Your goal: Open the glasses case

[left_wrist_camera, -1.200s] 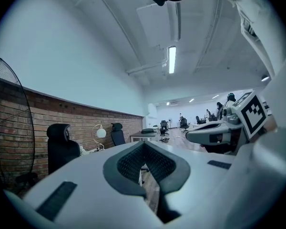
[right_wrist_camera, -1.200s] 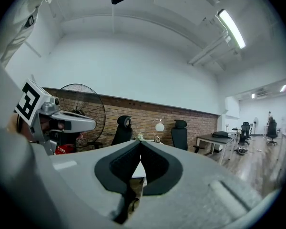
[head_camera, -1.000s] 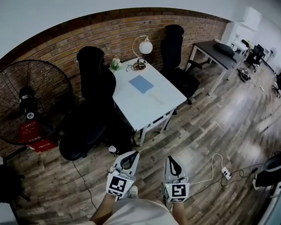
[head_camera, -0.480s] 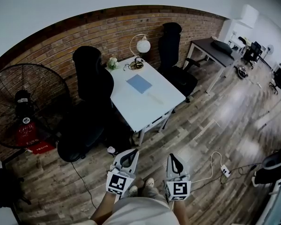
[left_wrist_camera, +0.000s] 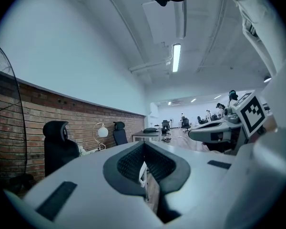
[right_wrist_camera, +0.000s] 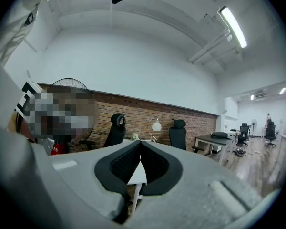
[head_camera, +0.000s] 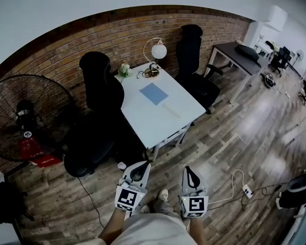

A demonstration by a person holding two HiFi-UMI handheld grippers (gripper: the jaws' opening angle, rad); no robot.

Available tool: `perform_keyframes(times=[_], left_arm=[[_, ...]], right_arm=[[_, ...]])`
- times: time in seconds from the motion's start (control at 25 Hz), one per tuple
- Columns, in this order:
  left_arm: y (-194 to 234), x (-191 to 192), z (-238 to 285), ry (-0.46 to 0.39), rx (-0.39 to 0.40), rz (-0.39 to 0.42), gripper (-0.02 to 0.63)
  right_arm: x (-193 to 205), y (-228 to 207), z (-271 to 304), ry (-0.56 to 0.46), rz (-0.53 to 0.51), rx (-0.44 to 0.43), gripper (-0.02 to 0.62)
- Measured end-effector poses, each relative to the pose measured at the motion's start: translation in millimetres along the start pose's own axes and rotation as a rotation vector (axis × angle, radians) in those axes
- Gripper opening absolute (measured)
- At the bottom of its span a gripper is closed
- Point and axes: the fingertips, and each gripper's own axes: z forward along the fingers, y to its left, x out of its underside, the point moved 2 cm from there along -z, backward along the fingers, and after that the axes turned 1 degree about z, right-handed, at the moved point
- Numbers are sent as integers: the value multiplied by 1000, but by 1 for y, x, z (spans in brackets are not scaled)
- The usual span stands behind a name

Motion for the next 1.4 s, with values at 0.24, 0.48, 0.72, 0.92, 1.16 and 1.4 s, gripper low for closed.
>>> perform_keyframes(times=[0.24, 0.48, 0.72, 0.92, 1.16, 1.4], left_arm=[[7, 3, 32, 15, -20, -3, 3], [10, 18, 59, 77, -44, -62, 3], [19, 20, 84, 85, -65, -63, 3], [22, 19, 107, 90, -81, -54, 3], [26, 10, 136, 73, -95, -17, 3], [23, 3, 166, 73, -103, 0, 3]], right_arm=[[2, -23, 27, 2, -2, -27, 6], [12, -42, 51, 12, 11, -45, 6], [16, -60, 73, 24, 32, -50, 6], [15, -78, 91, 17, 36, -65, 6], [10, -103, 112, 1, 38, -81, 6], [4, -129, 129, -23, 26, -111, 6]])
